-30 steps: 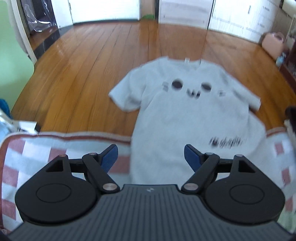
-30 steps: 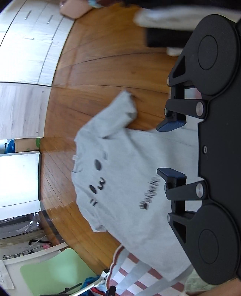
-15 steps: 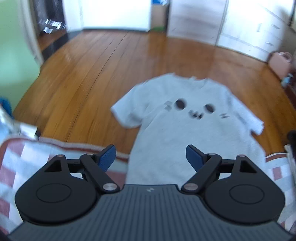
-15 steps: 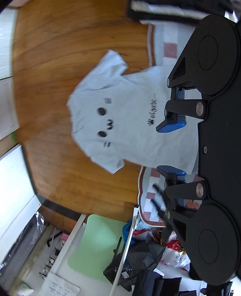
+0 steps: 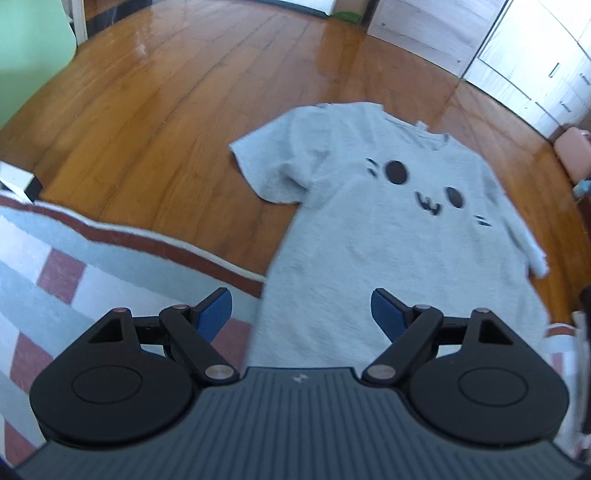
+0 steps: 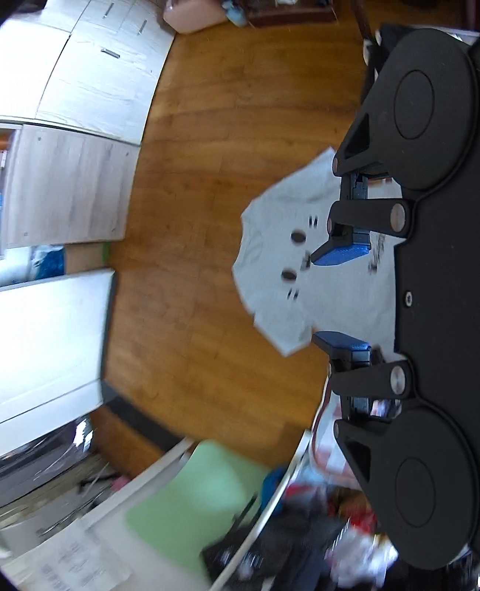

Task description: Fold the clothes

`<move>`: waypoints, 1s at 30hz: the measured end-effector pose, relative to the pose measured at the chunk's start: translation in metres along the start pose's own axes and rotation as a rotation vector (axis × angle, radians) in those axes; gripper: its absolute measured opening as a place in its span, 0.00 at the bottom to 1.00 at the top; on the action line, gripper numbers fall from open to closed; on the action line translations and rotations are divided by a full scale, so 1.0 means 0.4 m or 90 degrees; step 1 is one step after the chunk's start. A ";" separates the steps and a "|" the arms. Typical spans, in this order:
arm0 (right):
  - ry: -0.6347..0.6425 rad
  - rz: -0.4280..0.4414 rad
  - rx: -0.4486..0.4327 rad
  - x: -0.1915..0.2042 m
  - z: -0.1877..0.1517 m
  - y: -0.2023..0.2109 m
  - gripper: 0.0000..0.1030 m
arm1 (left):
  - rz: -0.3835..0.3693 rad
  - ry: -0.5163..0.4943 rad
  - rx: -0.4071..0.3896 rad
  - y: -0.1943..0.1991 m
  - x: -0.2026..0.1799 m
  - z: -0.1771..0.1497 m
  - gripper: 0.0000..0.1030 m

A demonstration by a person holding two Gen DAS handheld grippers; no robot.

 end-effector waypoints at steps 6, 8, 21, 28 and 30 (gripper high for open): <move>0.129 -0.100 0.050 -0.127 -0.040 -0.474 0.44 | 0.054 -0.005 -0.062 -0.084 0.071 -0.003 0.76; 0.169 -0.114 0.061 -0.199 -0.066 -0.624 0.43 | 0.080 -0.017 -0.073 -0.116 0.095 -0.011 0.76; 0.218 -0.052 -0.079 -0.401 -0.007 -1.343 0.41 | 0.052 0.001 -0.129 -0.274 0.204 0.100 0.76; 0.129 -0.089 -0.169 -0.499 0.123 -1.460 0.42 | 0.040 0.057 -0.099 -0.381 0.232 0.170 0.76; 0.104 -0.077 -0.169 -0.520 0.154 -1.478 0.43 | 0.040 0.105 -0.082 -0.410 0.252 0.214 0.76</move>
Point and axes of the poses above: each gripper's, at about its wrist camera, not at the fingertips, and y roughly against the way its jaws point, x to its left, z to its top, the point moved 8 cm from there along -y, roughly the way its jaws point, and after that the axes turned 11 degrees about -y, right-handed, at the moved point
